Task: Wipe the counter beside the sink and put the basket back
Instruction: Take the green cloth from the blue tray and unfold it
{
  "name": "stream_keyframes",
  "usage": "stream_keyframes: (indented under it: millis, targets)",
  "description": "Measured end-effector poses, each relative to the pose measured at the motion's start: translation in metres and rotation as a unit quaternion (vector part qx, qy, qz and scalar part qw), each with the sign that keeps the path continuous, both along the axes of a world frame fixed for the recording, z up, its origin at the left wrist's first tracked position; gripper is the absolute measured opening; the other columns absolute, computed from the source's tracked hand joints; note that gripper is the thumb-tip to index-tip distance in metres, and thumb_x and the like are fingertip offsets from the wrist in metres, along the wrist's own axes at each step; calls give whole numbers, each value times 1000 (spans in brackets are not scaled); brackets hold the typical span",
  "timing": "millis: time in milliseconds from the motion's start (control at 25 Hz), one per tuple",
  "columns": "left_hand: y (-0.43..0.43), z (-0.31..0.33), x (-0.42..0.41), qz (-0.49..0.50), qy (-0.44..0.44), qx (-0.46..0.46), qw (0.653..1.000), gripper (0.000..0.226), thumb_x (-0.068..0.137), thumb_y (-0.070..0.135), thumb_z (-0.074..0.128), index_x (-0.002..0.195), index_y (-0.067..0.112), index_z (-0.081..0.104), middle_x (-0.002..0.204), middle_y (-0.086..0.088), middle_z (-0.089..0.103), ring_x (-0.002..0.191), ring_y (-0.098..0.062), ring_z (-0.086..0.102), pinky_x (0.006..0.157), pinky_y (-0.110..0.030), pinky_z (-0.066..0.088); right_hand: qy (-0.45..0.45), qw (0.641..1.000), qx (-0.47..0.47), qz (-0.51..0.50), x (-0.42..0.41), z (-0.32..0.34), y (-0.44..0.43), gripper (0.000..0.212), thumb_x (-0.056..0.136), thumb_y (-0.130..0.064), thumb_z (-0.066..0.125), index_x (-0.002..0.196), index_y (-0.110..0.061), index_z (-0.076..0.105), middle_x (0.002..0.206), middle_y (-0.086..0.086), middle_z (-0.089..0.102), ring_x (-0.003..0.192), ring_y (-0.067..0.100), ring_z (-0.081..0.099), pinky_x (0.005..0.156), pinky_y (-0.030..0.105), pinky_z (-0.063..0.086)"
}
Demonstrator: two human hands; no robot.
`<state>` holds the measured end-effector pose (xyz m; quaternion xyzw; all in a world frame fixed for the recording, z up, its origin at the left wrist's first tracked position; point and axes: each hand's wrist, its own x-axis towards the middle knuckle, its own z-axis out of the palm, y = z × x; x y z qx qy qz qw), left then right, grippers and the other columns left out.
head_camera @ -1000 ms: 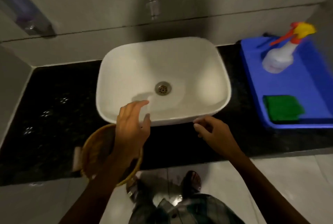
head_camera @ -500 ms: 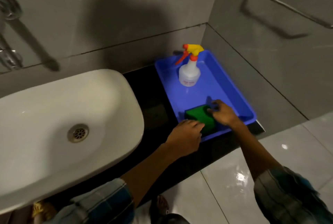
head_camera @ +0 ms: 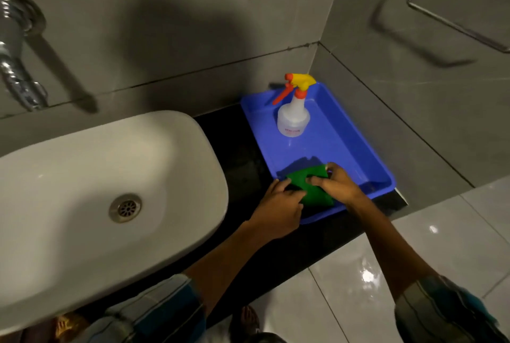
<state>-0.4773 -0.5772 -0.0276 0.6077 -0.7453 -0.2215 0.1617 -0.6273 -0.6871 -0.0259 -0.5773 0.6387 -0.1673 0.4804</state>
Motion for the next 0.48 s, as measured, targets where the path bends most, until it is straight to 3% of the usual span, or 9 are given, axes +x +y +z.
stream_keyframes:
  millis: [80, 200, 280, 360, 440, 480]
  targets:
    - [20, 25, 26, 65, 111, -93, 987, 35, 88, 16, 56, 121, 8, 61, 120, -16, 67, 126, -32, 50, 110, -37, 35, -101, 992, -51, -58, 13, 26, 13, 33, 75, -18, 80, 96, -10, 55, 102, 17, 68, 81, 21, 67, 62, 28, 58]
    - [60, 64, 78, 203, 231, -148, 940, 30, 85, 20, 64, 115, 16, 64, 115, -5, 69, 107, -23, 62, 95, -32, 46, -290, 956, 7, -53, 49, 79, 42, 38, 75, -19, 78, 106, -11, 58, 107, 16, 69, 89, 25, 70, 63, 26, 61]
    - [90, 84, 113, 297, 302, -105, 900, 39, 84, 30, 67, 122, 22, 57, 119, 1, 66, 107, -14, 61, 91, -30, 50, -385, 918, 92, 41, 86, 106, 71, 47, 75, -21, 75, 117, -6, 60, 113, 16, 70, 99, 27, 70, 77, 34, 61]
    - [120, 98, 149, 344, 410, -14, 845, 60, 78, 50, 68, 129, 24, 50, 121, 2, 61, 110, -14, 59, 91, -30, 50, -464, 856, 184, 132, 129, 123, 105, 52, 77, -19, 68, 125, -2, 58, 118, 17, 69, 108, 30, 66, 91, 45, 55]
    - [178, 104, 200, 371, 509, 29, 776, 65, 67, 63, 67, 117, 23, 60, 113, -3, 68, 106, -20, 65, 83, -30, 56, -489, 810, 258, 195, 195, 127, 155, 51, 78, -15, 62, 126, 0, 56, 118, 18, 69, 108, 31, 65, 98, 49, 51]
    - [206, 104, 220, 384, 515, 16, 766, 53, 66, 62, 69, 104, 25, 67, 103, -3, 73, 99, -22, 68, 78, -31, 59, -476, 811, 262, 216, 222, 125, 179, 47, 81, -13, 61, 126, 1, 56, 117, 18, 68, 106, 30, 65, 97, 48, 51]
